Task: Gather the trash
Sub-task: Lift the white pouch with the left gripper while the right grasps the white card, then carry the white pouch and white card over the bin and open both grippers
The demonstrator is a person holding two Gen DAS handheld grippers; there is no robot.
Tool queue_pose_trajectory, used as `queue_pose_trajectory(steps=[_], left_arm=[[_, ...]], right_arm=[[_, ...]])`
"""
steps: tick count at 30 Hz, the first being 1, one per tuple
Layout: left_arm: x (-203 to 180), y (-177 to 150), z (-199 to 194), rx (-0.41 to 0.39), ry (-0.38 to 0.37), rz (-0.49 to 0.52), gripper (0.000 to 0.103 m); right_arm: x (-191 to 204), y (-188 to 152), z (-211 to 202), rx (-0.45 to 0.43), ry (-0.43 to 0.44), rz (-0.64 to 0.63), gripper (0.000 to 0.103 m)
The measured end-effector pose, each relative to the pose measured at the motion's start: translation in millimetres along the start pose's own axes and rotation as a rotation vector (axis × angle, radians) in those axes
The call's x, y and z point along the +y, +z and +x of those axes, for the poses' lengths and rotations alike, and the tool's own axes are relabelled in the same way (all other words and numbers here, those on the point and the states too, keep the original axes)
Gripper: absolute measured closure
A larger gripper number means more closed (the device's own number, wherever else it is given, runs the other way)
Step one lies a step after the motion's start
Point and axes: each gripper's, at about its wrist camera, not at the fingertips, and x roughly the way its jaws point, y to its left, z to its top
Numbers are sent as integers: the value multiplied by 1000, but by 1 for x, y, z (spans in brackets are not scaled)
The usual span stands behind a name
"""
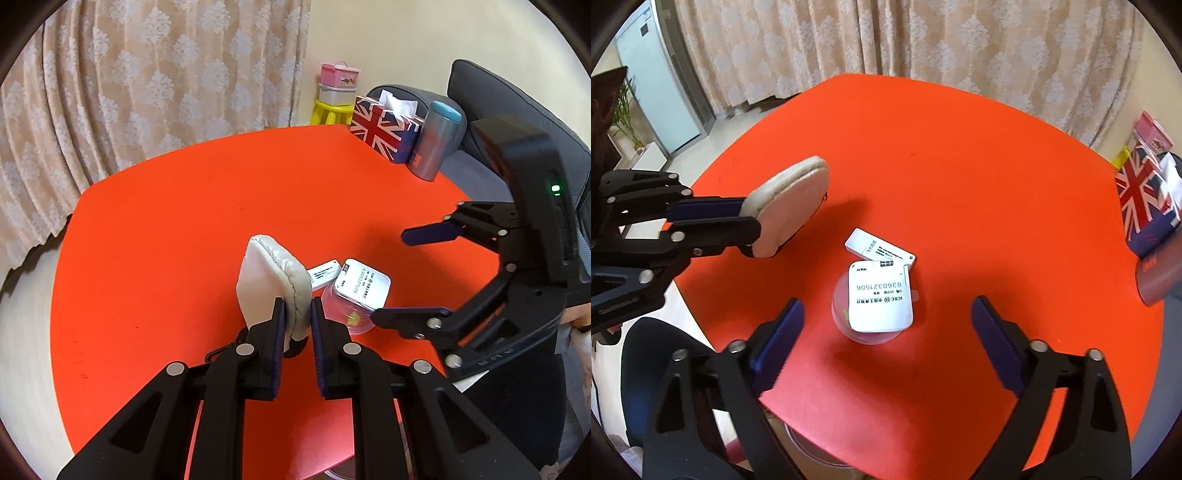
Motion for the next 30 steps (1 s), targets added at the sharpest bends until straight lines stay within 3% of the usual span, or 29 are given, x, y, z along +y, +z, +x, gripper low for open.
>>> queue_pose_trajectory(steps=[8,14,30], left_arm=[[4,-2,2,-1,-11,-8,89],[4,-4,3,2,-18,-9,89],[-7,-5,-8,-19,-30,4,89]], right_arm=[[1,1,14,35,10,-14,39],[1,1,14,43,8,-16,62],[-2,-6,-21,-38,-31,14,63]])
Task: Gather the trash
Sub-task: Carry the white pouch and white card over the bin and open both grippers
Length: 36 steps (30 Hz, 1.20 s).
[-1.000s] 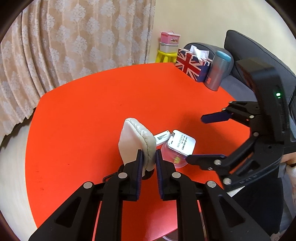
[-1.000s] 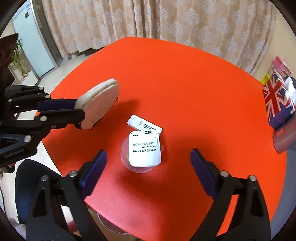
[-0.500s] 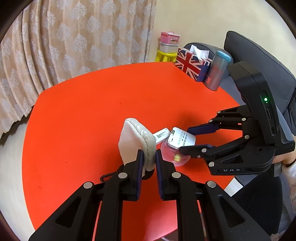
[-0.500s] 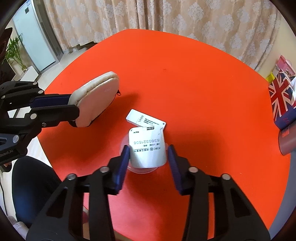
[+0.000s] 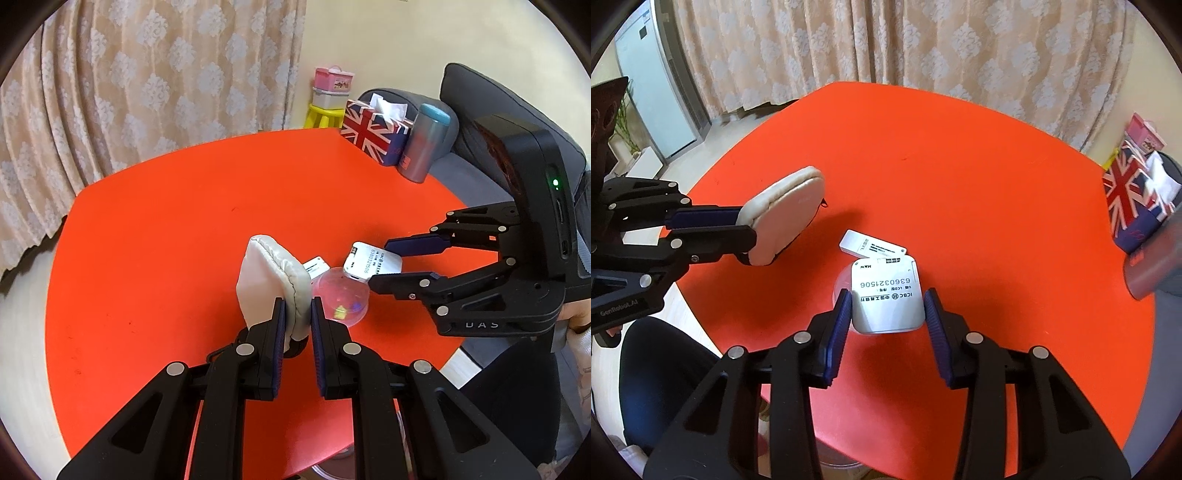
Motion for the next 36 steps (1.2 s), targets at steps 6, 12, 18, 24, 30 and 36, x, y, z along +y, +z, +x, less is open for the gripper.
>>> queue_pose_trajectory(steps=[6,12,18,24,30,36], left_arm=[[-10,1,-18,-22,-6,16,89],[-23,-3,-39,-42,-15,35,89],[-39,-10,-61,-59,-41,59,89],[-59,-28,-76,-58,-75,78,89],[-75,-52,-83,-32,-106,87,89],[-83,-72,-86,-7,-121,85,89]], right_arm=[[3,-8,-29,-39,-12,-4,63],[11,-19,-57,-74,-18,-11,63],[19,-37,-88,-113,-19,-15,63],[25,-62,-107,-124,-11,-7,63],[38,-93,-114,-102,14,-4,63],[48,-123,-110,-68,51,13,63]])
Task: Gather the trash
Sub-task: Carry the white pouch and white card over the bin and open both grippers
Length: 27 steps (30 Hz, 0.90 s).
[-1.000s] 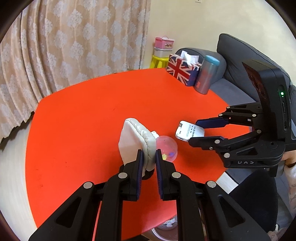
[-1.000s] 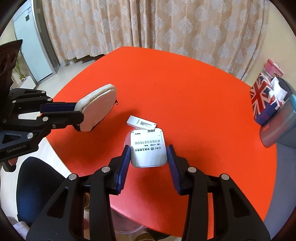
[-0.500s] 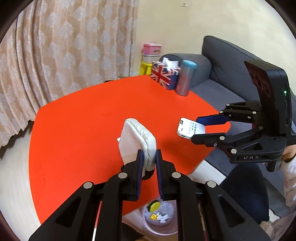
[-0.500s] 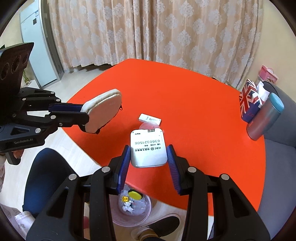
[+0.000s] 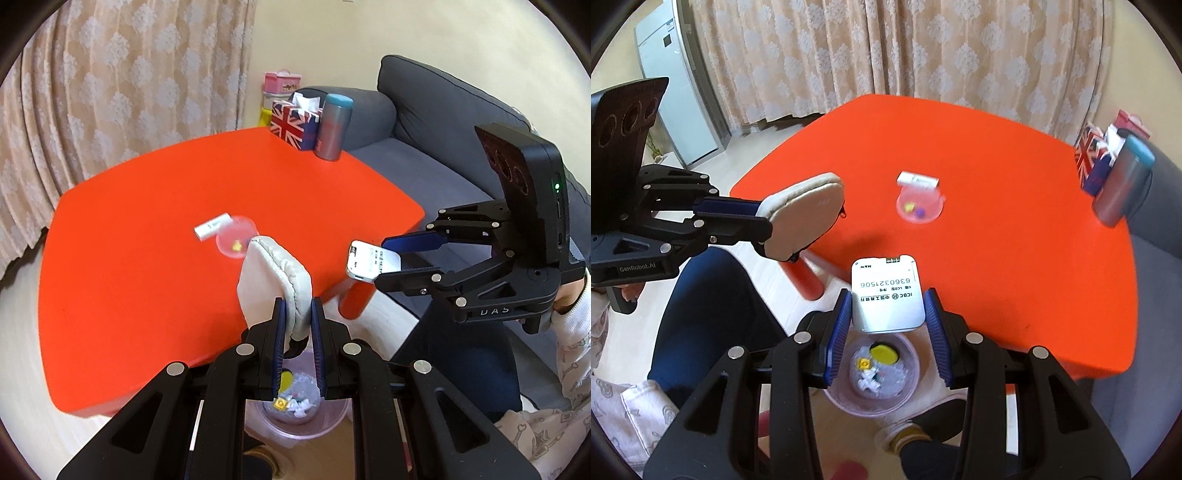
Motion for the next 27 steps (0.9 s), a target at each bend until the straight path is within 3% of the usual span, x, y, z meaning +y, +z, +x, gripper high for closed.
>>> queue_pose_trajectory(steps=[14,15,16,18,21,27], left_arm=[[-6,-28,7,42,-22,-30,89],[-6,-28,6,42,-22,-30,89],[-6,-28,6,42,-23,-31,89],[-6,-29,6,44,-23,-32,89],[-7,-29,9,53,-29,-33,89],[-10,-31,16,70,-43,-30,89]], right_arm=[[18,-30,21,62,68,0,62],[18,-30,21,61,67,1,58],[17,-29,21,56,62,2,45],[15,-28,20,39,60,16,29],[11,-26,18,26,40,37,13],[2,-26,16,20,17,78,7]])
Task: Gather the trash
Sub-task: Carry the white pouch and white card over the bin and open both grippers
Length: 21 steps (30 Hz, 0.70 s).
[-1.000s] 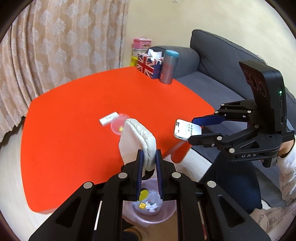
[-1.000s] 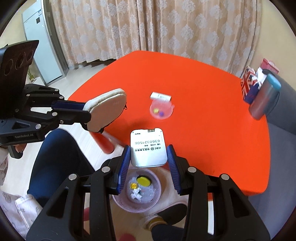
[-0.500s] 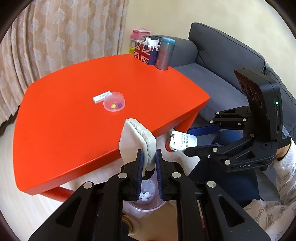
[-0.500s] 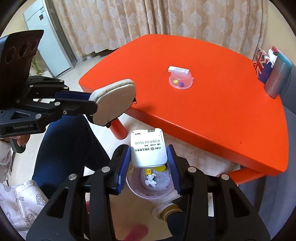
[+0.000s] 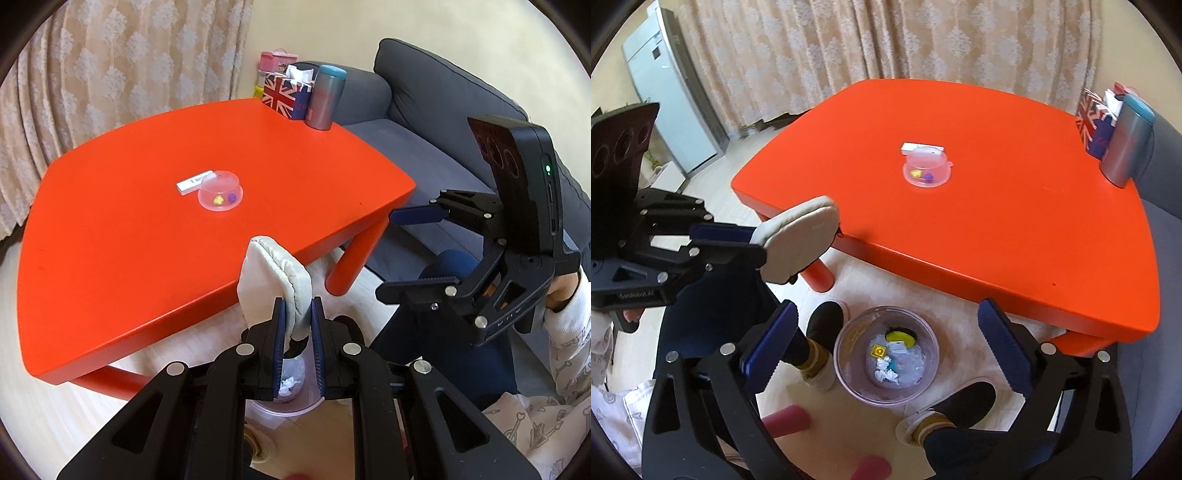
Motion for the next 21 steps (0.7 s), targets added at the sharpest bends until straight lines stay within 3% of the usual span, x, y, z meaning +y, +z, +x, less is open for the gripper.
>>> queue_pose_trajectory(steps=[21], left_arm=[[-19,-4,16,49,-50,52,87]], right_arm=[[-20,-5,-31,-65,-53,78,7]])
